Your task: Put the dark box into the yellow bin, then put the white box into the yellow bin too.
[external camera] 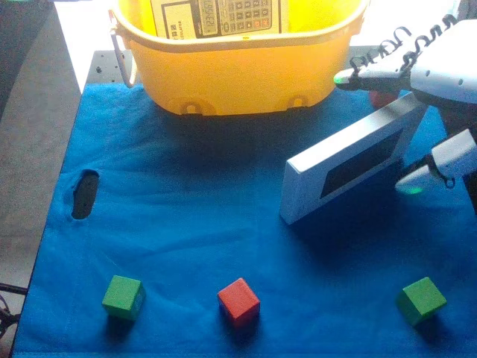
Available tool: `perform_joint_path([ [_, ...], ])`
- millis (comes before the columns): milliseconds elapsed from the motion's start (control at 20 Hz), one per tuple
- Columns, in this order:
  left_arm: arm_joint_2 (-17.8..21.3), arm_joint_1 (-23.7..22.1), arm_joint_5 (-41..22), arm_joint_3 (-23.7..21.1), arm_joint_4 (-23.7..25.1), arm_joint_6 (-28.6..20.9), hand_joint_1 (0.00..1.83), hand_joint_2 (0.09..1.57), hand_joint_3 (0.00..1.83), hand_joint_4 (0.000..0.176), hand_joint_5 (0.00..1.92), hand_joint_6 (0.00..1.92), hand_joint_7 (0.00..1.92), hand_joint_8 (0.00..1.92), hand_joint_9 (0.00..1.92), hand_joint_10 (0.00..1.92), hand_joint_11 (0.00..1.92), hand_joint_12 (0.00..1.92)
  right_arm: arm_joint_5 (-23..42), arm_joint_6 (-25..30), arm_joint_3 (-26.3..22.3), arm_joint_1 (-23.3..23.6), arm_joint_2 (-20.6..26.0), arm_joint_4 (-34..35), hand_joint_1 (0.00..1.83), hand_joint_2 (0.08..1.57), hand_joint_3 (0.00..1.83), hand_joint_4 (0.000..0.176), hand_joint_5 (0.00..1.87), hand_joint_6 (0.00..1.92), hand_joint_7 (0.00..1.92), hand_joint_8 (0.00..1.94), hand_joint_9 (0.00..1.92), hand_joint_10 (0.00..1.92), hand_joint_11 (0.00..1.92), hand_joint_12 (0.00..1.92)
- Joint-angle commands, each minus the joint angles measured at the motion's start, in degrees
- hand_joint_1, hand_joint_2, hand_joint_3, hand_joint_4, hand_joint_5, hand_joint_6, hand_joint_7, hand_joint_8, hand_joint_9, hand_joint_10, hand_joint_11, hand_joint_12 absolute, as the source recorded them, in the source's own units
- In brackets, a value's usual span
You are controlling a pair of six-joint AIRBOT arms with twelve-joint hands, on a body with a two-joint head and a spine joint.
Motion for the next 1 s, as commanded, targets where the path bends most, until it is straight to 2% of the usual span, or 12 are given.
perform_joint_path([
  [0, 0.12, -0.36, -5.85, 0.03, -3.43, 0.09, 1.10, 0.98, 0.00, 0.049, 0.61, 0.23, 0.69, 0.03, 0.47, 0.57, 0.10, 1.27, 6.10, 0.02, 0.29, 0.27, -0.18, 1.02, 1.02, 0.89, 0.01, 0.006, 0.31, 0.01, 0.53, 0.01, 0.52, 0.01, 0.40, 0.15],
  [50, 0.12, -0.24, -5.86, 0.03, -3.51, 0.11, 1.04, 1.01, 0.00, 0.063, 0.57, 0.21, 0.67, 0.02, 0.44, 0.56, 0.07, 1.32, 6.12, 0.02, 0.52, 0.19, -0.33, 1.28, 1.24, 0.97, 0.00, 0.000, 0.45, 0.01, 0.70, 0.01, 0.72, 0.02, 0.51, 0.28],
  [100, 0.12, -0.17, -5.88, 0.03, -3.63, 0.13, 1.04, 1.01, 0.00, 0.063, 0.57, 0.21, 0.67, 0.02, 0.44, 0.56, 0.07, 1.32, 6.20, 0.03, 0.67, 0.11, -0.55, 1.45, 1.24, 0.97, 0.00, 0.000, 0.45, 0.01, 0.70, 0.01, 0.72, 0.02, 0.51, 0.28],
  [200, 0.11, -0.13, -5.94, 0.03, -3.76, 0.20, 1.03, 1.02, 0.00, 0.079, 0.55, 0.21, 0.69, 0.02, 0.46, 0.51, 0.07, 1.33, 6.52, 0.03, 0.97, -0.02, -0.91, 1.87, 1.36, 1.01, 0.00, 0.000, 0.64, 0.00, 0.92, 0.01, 0.99, 0.04, 0.67, 0.69],
  [250, 0.10, -0.12, -5.94, 0.03, -3.76, 0.21, 1.08, 1.00, 0.00, 0.059, 0.61, 0.25, 0.77, 0.05, 0.54, 0.50, 0.17, 1.29, 6.61, 0.03, 1.04, -0.06, -1.06, 1.89, 1.48, 1.01, 0.00, 0.000, 0.85, 0.00, 1.15, 0.42, 1.12, 0.66, 0.57, 1.09],
  [300, 0.10, -0.07, -5.94, 0.03, -3.79, 0.23, 1.10, 0.96, 0.00, 0.017, 0.65, 0.27, 0.81, 0.06, 0.60, 0.49, 0.29, 1.23, 6.77, 0.03, 1.15, -0.14, -1.25, 1.94, 1.42, 1.04, 0.00, 0.000, 0.97, 0.53, 1.19, 0.59, 1.10, 0.99, 0.72, 1.27],
  [350, 0.10, -0.01, -5.93, 0.03, -3.86, 0.28, 1.11, 0.96, 0.00, 0.011, 0.65, 0.26, 0.80, 0.05, 0.62, 0.45, 0.36, 1.18, 6.86, 0.03, 1.19, -0.17, -1.31, 1.98, 1.41, 1.04, 0.00, 0.000, 1.07, 0.49, 1.17, 0.71, 1.10, 1.08, 0.87, 1.35],
  [450, 0.08, 0.31, -5.96, 0.03, -4.20, 0.42, 1.09, 0.96, 0.00, 0.019, 0.65, 0.25, 0.75, 0.02, 0.57, 0.46, 0.35, 1.26, 7.05, 0.03, 1.24, -0.21, -1.35, 2.25, 1.30, 1.06, 0.00, 0.000, 1.06, 0.61, 1.19, 0.88, 1.23, 0.86, 1.04, 1.37],
  [500, 0.06, 0.48, -5.99, 0.03, -4.37, 0.55, 1.09, 0.96, 0.00, 0.019, 0.65, 0.25, 0.75, 0.02, 0.57, 0.46, 0.35, 1.26, 7.18, 0.03, 1.34, -0.23, -1.44, 2.44, 1.30, 1.06, 0.00, 0.000, 1.06, 0.61, 1.19, 0.88, 1.23, 0.86, 1.04, 1.37],
  [550, 0.04, 0.65, -5.98, 0.03, -4.51, 0.62, 1.09, 0.96, 0.00, 0.000, 0.66, 0.24, 0.80, 0.04, 0.60, 0.51, 0.35, 1.32, 7.28, 0.03, 1.45, -0.23, -1.56, 2.53, 1.29, 1.07, 0.00, 0.000, 1.07, 0.58, 1.15, 0.97, 1.21, 1.01, 1.03, 1.51],
  [800, -0.04, 0.85, -6.03, 0.05, -4.90, 1.03, 1.09, 0.96, 0.00, 0.000, 0.70, 0.21, 0.80, 0.03, 0.59, 0.54, 0.42, 1.24, 8.05, 0.16, 2.16, -0.18, -1.48, 4.20, 1.29, 1.06, 0.00, 0.000, 1.09, 0.56, 1.16, 0.94, 1.22, 1.00, 1.05, 1.46],
  [950, -0.09, 0.90, -5.72, 0.05, -4.95, 1.23, 1.07, 0.98, 0.00, 0.003, 0.68, 0.20, 0.78, 0.02, 0.54, 0.56, 0.28, 1.28, 11.91, 2.22, 2.74, -0.20, -1.27, 6.22, 1.29, 1.06, 0.00, 0.000, 1.06, 0.66, 1.18, 0.89, 1.14, 0.99, 0.98, 1.39],
])
